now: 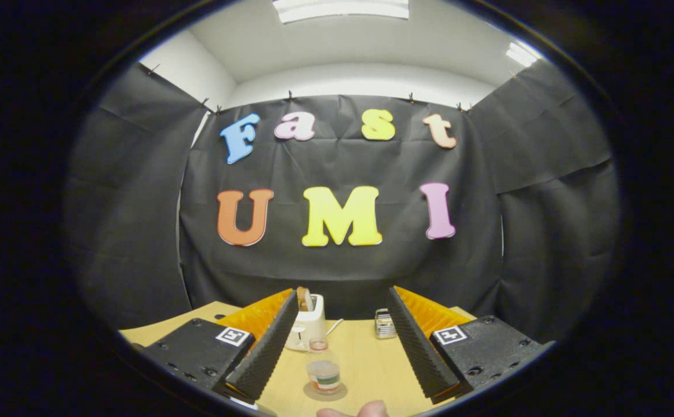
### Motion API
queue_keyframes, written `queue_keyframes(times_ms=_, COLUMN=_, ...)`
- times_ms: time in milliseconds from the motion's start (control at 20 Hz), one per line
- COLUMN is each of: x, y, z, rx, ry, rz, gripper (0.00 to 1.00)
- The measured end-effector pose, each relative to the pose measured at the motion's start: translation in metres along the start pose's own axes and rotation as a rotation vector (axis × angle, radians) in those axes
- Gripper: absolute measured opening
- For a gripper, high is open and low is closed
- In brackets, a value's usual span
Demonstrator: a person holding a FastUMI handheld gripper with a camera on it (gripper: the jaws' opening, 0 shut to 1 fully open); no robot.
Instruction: Take the bottle from table, then pour the juice into the cup, finally place the bottle on the coaster
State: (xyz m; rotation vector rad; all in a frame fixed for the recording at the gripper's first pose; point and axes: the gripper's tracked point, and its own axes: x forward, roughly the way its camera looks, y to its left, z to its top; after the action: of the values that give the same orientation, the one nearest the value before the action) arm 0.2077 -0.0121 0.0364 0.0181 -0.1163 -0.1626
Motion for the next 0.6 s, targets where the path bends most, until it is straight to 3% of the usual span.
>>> queue_keyframes(times_ms=300, x=-0.076, y=-0.016, z=0.056, rx=-0.015, ry=-0.056, rz=-0.005, gripper=0.99)
queue_keyframes(times_ms=600, x=-0.133, y=-0.005, z=0.049, rx=-0.050, ry=-0.017, rz=0.019, gripper=0.99)
